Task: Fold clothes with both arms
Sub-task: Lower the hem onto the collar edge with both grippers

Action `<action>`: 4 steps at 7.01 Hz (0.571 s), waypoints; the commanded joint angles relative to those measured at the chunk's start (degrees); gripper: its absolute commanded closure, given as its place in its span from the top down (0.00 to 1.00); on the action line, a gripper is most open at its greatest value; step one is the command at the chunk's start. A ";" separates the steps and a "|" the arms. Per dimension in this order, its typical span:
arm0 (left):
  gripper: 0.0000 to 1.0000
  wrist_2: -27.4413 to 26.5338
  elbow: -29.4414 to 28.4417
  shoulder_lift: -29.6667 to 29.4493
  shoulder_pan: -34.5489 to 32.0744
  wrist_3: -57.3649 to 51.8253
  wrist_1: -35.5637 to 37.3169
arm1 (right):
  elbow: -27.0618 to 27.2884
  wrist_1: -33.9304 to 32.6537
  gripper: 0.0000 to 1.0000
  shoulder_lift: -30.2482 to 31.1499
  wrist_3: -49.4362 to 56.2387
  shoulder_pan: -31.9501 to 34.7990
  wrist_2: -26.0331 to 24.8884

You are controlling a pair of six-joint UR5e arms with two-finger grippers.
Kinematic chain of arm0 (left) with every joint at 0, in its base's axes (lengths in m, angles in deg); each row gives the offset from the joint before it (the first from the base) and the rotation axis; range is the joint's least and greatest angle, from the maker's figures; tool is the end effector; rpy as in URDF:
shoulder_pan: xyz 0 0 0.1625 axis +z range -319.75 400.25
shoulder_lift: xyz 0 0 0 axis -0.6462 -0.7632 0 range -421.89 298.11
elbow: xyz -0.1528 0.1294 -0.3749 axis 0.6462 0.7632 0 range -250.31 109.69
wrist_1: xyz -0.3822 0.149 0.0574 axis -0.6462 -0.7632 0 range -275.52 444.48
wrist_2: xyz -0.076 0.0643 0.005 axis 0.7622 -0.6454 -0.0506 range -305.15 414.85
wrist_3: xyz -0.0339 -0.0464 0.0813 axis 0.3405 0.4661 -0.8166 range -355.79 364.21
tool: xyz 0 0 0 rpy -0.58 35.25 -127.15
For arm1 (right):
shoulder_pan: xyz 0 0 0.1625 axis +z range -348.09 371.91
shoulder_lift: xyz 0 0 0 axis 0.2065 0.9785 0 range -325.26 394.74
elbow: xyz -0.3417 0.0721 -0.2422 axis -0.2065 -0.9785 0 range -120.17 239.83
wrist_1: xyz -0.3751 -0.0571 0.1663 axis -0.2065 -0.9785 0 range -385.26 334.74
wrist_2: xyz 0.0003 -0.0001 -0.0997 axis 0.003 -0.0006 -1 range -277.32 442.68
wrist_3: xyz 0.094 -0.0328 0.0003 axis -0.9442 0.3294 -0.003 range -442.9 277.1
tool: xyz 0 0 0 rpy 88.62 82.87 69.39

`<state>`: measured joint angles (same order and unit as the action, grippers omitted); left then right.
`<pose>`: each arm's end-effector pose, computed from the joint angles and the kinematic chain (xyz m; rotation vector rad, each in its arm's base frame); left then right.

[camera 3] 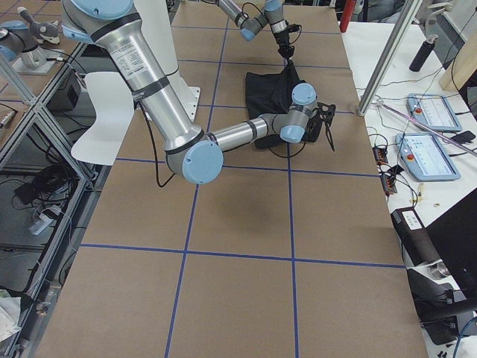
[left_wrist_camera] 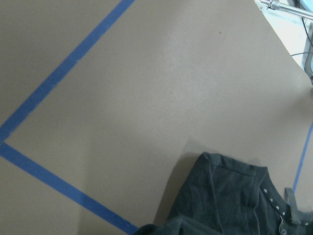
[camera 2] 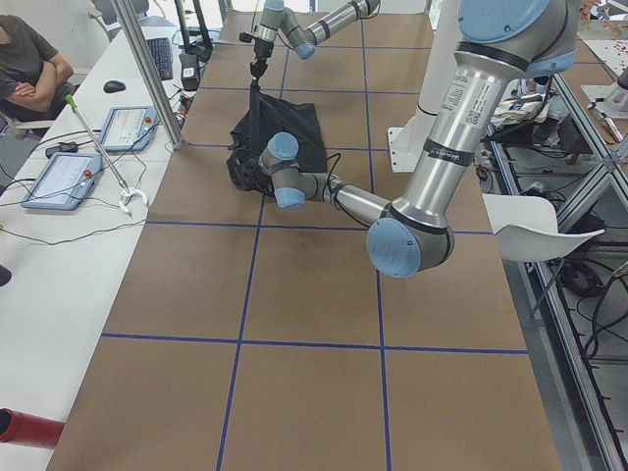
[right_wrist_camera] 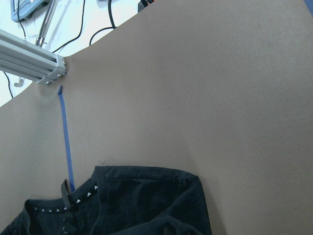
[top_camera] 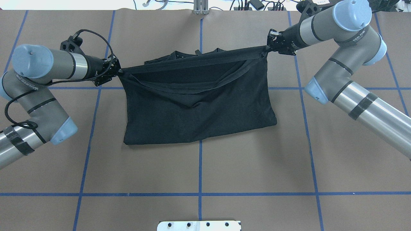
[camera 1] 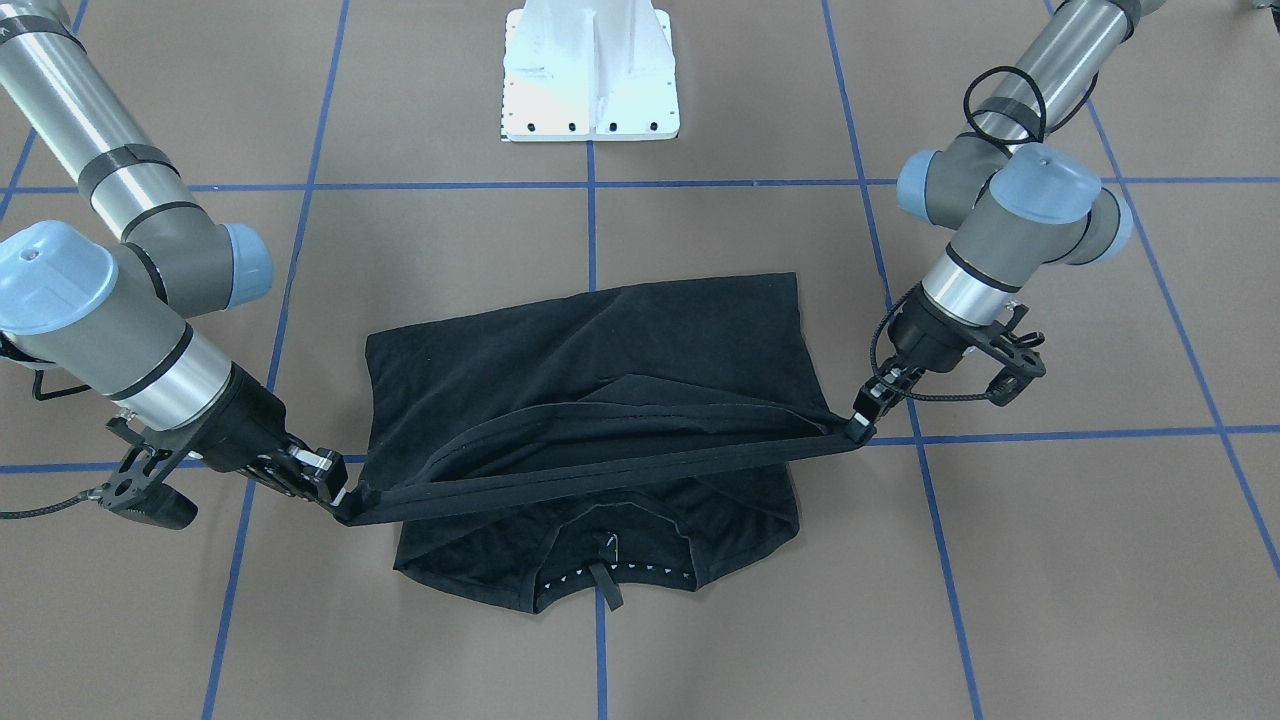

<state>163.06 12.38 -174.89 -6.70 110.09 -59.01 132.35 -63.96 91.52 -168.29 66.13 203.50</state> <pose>0.3810 -0.5576 0.3882 0.0540 1.2610 -0.7611 -0.3589 -0.6387 0.3531 0.1476 -1.2322 0.4390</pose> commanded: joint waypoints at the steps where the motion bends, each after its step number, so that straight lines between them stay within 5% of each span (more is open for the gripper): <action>1: 0.00 -0.02 -0.16 -1.95 -0.76 0.46 -0.04 | -0.45 -0.41 0.00 -1.31 -0.48 0.10 -0.49; 4: 0.00 -0.11 -0.16 -2.84 -2.08 0.29 0.05 | -2.91 -0.41 0.00 -2.90 -0.83 0.10 -1.55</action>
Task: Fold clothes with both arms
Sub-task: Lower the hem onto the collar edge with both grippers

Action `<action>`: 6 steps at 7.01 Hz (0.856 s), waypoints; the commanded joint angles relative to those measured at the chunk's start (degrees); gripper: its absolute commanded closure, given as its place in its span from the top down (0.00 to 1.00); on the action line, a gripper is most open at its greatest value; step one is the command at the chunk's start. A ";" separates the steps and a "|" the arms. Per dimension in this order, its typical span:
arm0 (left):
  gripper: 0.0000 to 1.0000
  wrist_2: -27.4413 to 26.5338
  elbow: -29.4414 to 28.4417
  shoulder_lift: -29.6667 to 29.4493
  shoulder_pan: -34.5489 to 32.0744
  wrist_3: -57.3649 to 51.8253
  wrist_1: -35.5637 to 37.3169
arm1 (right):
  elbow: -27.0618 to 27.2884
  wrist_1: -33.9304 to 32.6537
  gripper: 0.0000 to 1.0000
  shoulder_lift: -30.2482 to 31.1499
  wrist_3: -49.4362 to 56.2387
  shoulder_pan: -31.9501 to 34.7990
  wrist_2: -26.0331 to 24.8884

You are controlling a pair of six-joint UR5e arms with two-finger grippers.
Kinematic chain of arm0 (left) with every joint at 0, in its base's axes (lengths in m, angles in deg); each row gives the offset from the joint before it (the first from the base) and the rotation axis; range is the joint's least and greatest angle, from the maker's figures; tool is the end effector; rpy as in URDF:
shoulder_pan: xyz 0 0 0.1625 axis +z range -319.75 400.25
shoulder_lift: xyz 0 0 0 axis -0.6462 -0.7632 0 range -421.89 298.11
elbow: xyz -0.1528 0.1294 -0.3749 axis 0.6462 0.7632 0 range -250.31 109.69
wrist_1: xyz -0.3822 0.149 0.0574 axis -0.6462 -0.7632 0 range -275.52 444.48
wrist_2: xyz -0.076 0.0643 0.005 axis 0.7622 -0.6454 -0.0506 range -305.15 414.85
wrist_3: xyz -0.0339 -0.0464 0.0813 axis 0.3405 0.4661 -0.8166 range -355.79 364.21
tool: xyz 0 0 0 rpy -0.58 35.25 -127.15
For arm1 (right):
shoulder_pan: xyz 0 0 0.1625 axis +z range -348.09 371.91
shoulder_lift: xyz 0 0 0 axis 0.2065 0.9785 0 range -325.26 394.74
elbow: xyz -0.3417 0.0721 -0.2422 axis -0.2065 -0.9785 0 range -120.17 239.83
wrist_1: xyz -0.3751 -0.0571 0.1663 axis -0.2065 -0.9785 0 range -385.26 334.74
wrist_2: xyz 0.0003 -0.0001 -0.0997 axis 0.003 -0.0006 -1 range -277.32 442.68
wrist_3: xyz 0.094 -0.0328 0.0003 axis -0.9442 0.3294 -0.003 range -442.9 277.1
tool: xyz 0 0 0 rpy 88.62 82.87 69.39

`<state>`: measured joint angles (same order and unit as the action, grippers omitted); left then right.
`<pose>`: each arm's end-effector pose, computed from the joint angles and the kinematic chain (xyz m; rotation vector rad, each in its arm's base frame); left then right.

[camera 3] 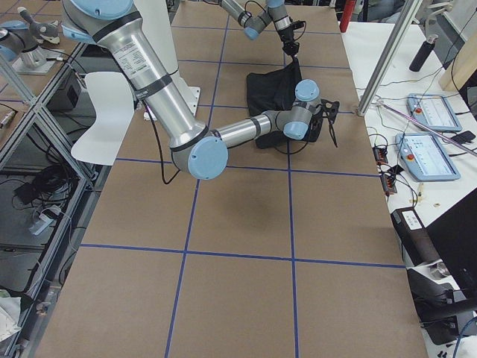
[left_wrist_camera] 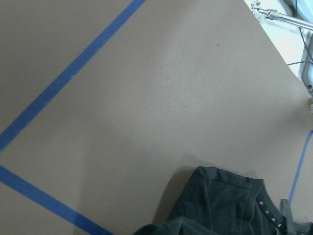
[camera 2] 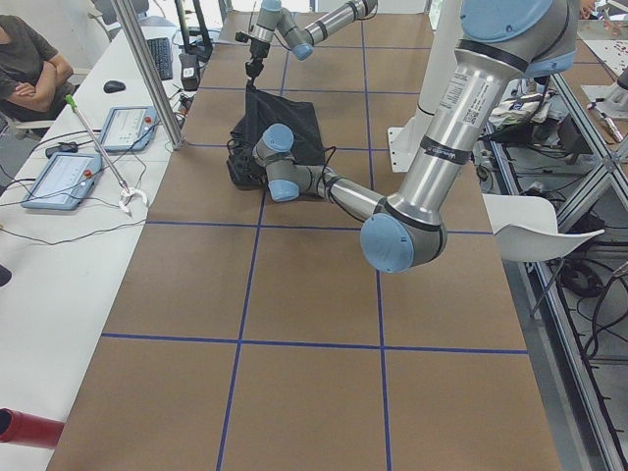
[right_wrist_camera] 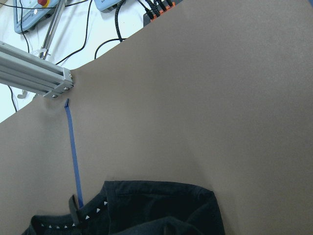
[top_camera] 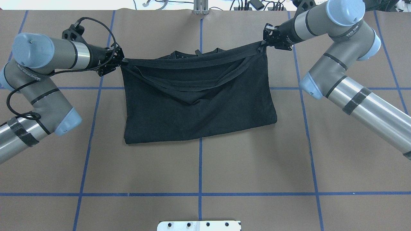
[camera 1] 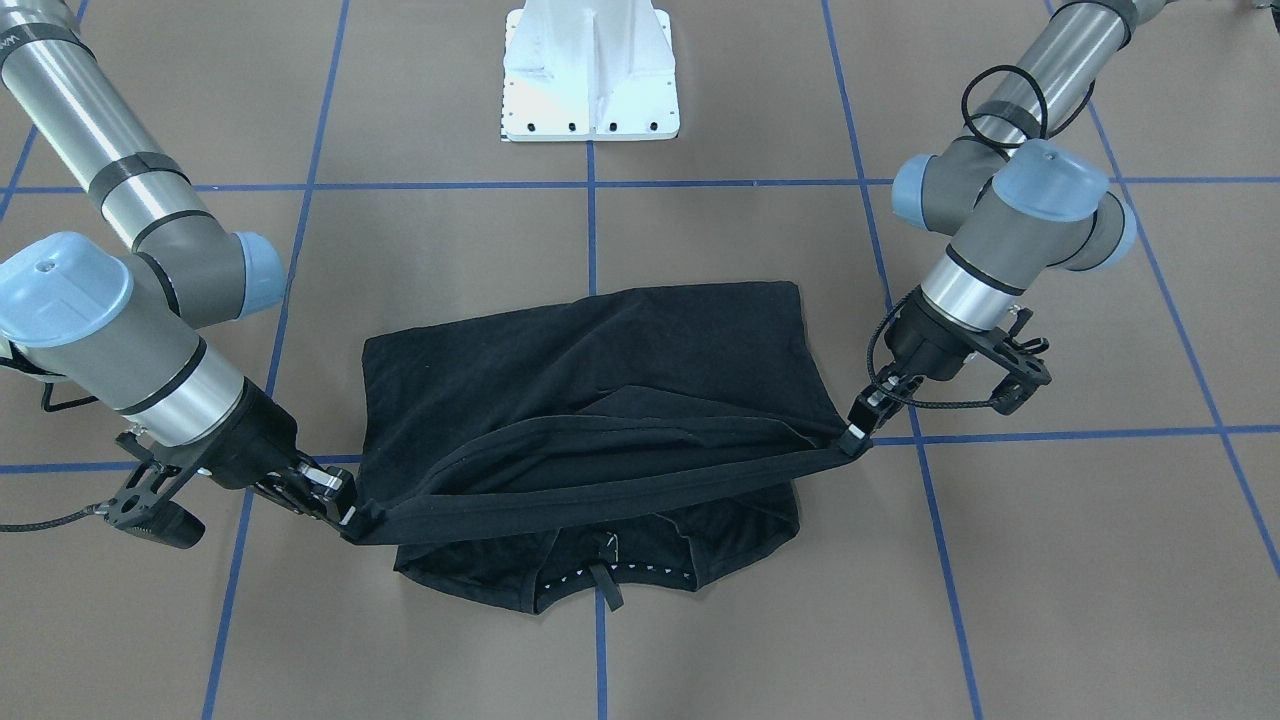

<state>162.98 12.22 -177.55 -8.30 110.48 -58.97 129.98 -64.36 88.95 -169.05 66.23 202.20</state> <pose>0.3720 -0.5758 0.3584 0.0837 1.3029 -0.7750 -0.3659 -0.6539 0.3419 0.1575 -1.2247 0.4676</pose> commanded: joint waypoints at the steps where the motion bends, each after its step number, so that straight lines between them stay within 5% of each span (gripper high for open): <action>1: 0.00 -0.03 -0.09 -0.18 -0.57 -0.19 0.01 | -0.72 -0.01 0.00 -0.42 -0.07 0.00 -0.51; 6: 0.00 -0.29 -1.67 -0.71 -0.57 -0.01 0.01 | -3.87 -0.01 0.00 -2.69 -0.07 -0.08 -1.83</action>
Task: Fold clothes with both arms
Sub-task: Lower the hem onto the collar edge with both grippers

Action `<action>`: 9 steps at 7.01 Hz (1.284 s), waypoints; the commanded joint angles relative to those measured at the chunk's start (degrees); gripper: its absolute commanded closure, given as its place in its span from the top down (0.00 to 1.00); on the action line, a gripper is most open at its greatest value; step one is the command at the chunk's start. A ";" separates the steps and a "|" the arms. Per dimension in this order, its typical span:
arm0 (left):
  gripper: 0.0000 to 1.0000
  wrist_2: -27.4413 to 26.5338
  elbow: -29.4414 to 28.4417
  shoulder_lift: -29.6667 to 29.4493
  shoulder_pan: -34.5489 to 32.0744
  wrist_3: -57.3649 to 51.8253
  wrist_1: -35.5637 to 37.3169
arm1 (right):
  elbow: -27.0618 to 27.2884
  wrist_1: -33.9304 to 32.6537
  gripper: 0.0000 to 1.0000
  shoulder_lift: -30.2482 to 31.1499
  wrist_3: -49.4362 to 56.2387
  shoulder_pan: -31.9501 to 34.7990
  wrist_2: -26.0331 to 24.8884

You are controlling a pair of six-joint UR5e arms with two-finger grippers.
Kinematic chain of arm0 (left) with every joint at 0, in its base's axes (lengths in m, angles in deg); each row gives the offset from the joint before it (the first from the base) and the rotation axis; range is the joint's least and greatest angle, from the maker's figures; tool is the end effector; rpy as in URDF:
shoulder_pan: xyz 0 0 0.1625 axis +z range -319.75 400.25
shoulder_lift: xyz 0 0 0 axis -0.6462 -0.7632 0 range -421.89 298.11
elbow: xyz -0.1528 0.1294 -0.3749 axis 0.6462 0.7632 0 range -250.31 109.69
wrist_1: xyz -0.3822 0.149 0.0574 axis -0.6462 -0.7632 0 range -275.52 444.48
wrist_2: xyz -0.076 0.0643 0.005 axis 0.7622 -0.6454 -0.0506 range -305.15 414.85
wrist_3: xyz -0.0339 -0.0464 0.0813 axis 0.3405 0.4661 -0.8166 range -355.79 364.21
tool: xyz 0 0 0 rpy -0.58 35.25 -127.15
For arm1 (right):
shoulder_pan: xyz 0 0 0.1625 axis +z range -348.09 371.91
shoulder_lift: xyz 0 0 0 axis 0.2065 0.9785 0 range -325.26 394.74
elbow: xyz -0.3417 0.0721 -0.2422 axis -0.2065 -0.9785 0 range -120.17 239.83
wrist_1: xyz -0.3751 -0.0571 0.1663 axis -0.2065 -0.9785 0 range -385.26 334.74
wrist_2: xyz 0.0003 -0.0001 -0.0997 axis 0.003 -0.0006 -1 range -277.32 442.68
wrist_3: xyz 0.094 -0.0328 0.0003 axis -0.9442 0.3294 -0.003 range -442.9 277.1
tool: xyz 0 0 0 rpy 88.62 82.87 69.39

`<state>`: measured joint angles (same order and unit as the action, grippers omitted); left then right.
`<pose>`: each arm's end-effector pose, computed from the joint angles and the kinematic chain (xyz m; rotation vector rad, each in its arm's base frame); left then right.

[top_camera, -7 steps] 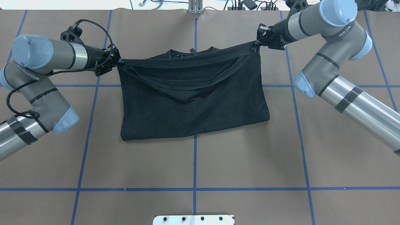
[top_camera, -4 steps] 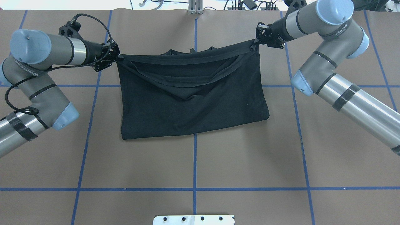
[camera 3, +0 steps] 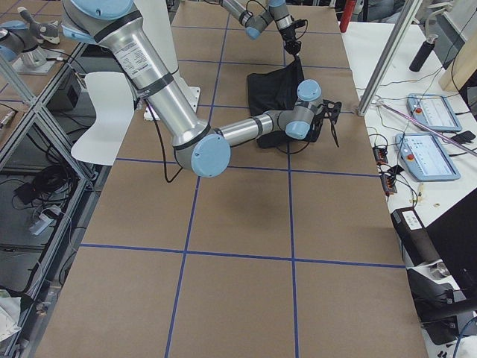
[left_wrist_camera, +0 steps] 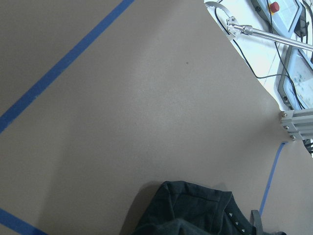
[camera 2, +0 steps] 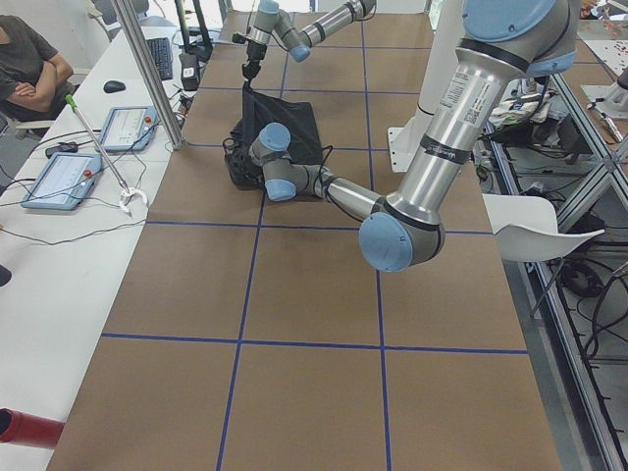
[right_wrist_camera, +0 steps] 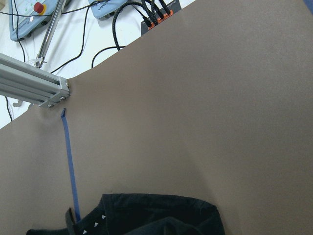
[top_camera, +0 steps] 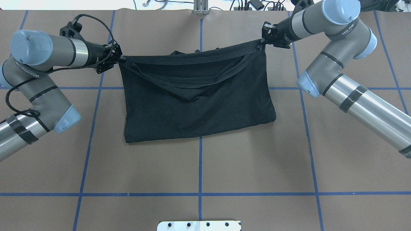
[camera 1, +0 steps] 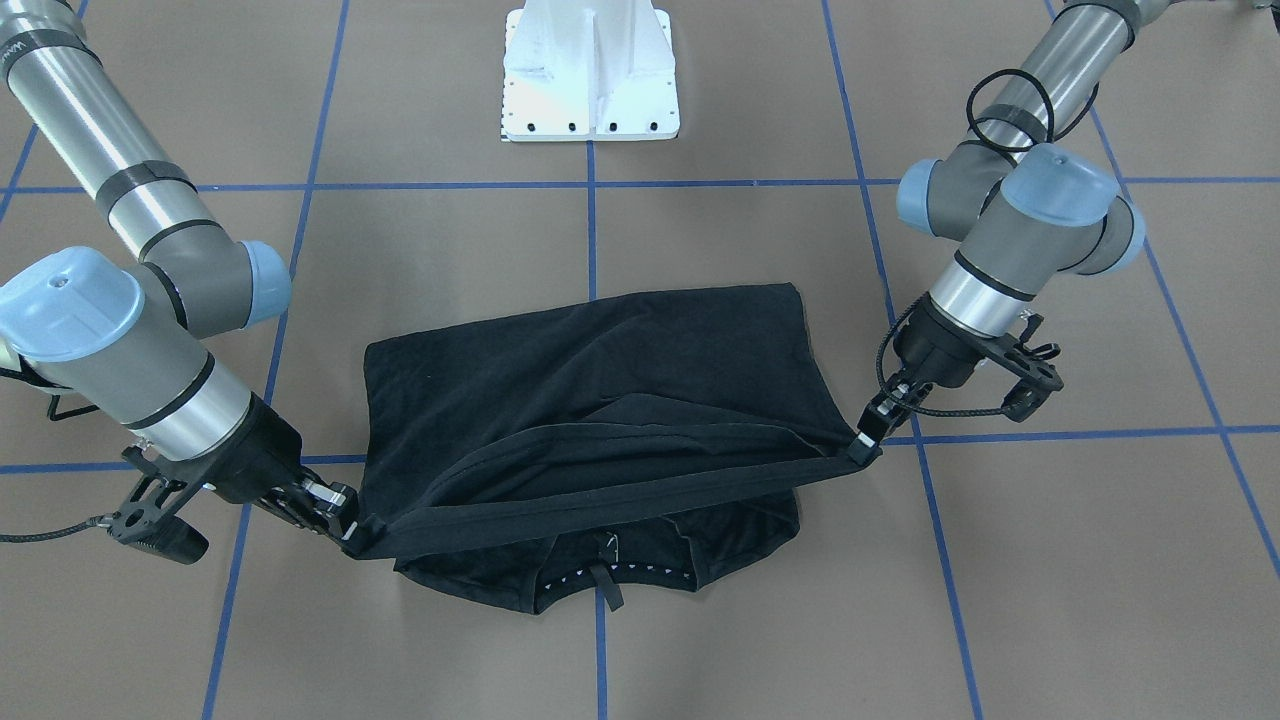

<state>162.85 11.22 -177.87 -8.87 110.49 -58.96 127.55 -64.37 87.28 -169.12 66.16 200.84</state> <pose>0.3690 -0.5830 0.3633 0.0879 1.2921 -0.7899 -0.3726 -0.6654 0.3416 0.1682 -1.2076 0.4877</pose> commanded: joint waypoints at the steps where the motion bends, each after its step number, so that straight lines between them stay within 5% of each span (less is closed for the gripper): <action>1: 0.00 -0.34 -1.89 -0.99 -0.01 -0.02 0.00 | -2.06 0.00 0.00 -1.21 0.00 -0.01 -0.65; 9: 0.00 -1.13 -3.83 -4.24 -0.09 0.07 -0.53 | -2.77 0.00 0.00 -2.79 -0.35 -0.10 -0.30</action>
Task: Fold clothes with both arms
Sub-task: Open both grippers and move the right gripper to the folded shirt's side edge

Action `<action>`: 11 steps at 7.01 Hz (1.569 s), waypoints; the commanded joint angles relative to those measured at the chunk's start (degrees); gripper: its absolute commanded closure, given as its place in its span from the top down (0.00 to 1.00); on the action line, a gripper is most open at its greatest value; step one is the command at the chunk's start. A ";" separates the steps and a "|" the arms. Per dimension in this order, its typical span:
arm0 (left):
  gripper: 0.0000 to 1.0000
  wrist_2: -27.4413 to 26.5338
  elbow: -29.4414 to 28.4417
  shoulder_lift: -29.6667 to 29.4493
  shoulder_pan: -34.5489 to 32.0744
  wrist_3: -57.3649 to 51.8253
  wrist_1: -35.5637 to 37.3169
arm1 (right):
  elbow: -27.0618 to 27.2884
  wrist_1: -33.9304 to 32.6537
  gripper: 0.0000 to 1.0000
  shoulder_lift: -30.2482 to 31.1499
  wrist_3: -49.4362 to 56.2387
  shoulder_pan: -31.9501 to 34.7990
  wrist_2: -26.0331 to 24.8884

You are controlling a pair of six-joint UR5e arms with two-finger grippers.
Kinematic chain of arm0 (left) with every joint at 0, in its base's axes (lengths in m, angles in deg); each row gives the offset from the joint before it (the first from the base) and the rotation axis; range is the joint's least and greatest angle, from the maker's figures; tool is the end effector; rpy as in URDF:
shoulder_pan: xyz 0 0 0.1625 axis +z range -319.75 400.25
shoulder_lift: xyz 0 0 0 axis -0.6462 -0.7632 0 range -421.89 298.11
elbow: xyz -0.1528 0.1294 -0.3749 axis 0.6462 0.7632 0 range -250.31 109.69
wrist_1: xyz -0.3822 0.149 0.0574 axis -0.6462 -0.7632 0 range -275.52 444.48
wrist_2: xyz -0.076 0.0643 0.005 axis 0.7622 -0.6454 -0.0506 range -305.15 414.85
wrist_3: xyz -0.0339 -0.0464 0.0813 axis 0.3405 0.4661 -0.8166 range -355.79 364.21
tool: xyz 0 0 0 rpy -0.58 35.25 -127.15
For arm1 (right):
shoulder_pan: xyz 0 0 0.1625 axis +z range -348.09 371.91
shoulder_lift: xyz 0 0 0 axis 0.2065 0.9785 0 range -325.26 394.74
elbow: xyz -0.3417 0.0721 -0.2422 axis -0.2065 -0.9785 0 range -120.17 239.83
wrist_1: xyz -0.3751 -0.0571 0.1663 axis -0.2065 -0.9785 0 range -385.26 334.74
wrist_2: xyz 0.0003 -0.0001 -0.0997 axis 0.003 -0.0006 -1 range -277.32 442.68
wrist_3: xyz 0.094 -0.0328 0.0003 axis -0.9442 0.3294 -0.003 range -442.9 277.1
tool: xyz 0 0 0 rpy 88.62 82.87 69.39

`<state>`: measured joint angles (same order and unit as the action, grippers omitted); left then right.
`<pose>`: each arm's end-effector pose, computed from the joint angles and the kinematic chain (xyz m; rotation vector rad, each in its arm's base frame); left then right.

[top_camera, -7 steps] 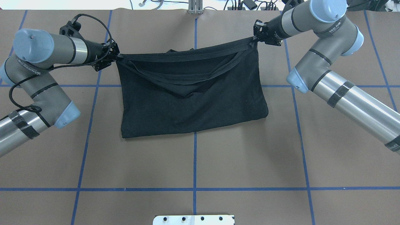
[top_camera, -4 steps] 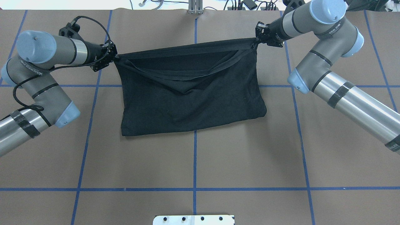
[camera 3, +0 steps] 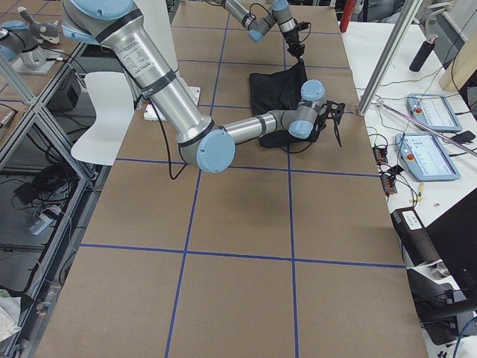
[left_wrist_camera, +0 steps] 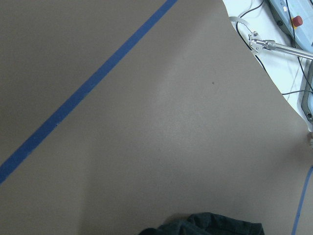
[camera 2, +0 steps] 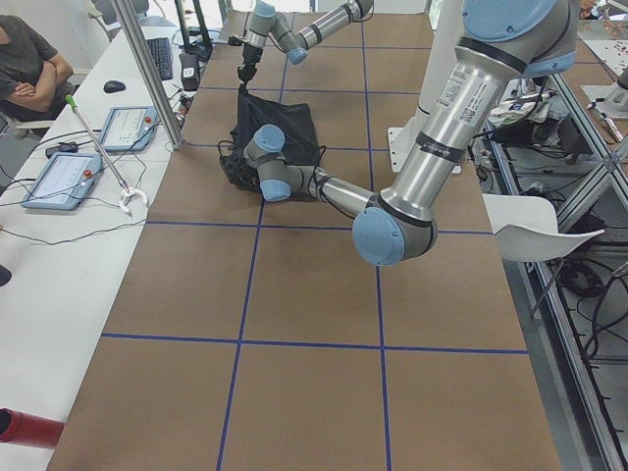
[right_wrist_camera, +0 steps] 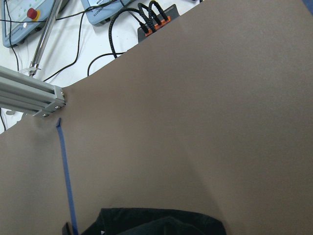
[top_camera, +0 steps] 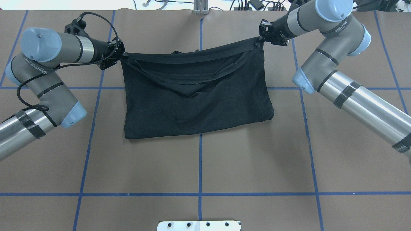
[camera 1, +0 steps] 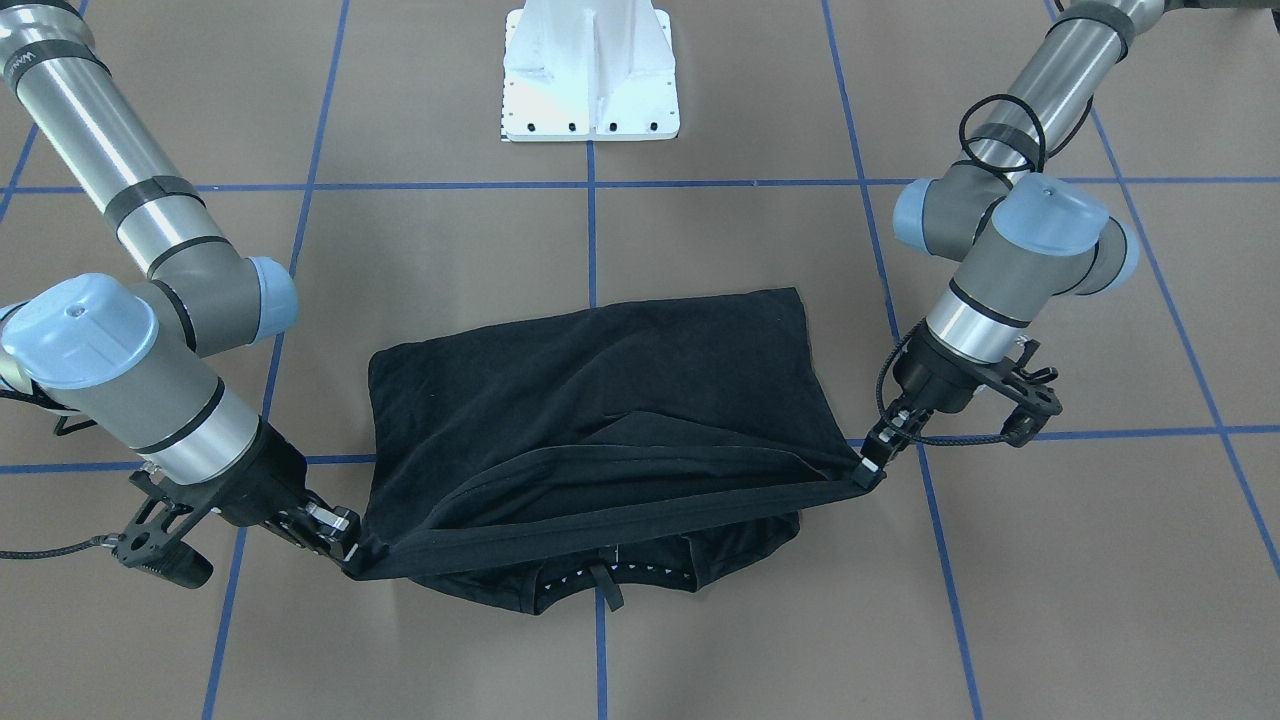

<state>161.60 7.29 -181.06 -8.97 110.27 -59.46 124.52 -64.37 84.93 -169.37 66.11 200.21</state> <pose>0.3816 -0.6026 0.3579 0.1092 1.2853 -0.8036 -0.3818 -0.6785 0.3368 0.1677 -1.1957 0.5023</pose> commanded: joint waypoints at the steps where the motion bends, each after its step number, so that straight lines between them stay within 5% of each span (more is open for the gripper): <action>1: 0.52 0.12 0.01 -0.98 0.00 -0.15 -0.03 | 0.27 0.08 0.17 -0.36 0.07 -0.06 0.85; 2: 1.00 -0.05 -0.08 -0.98 0.00 -0.33 0.15 | 0.27 0.17 0.99 -0.36 0.08 0.03 0.86; 6: 1.00 0.30 1.94 -0.80 -0.61 -0.42 0.15 | 0.61 -0.44 1.00 1.82 -0.19 1.70 10.76; 8: 1.00 0.39 2.81 -0.63 -0.79 -0.42 0.41 | 5.95 -1.92 1.00 8.23 -0.19 0.57 12.80; 11: 1.00 0.30 6.59 -0.19 -0.88 -0.24 1.12 | 18.60 -15.09 1.00 13.25 -0.19 -5.13 15.19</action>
<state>161.93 12.62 -181.32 -9.80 109.95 -58.51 138.45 -74.56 95.98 -169.55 63.92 215.05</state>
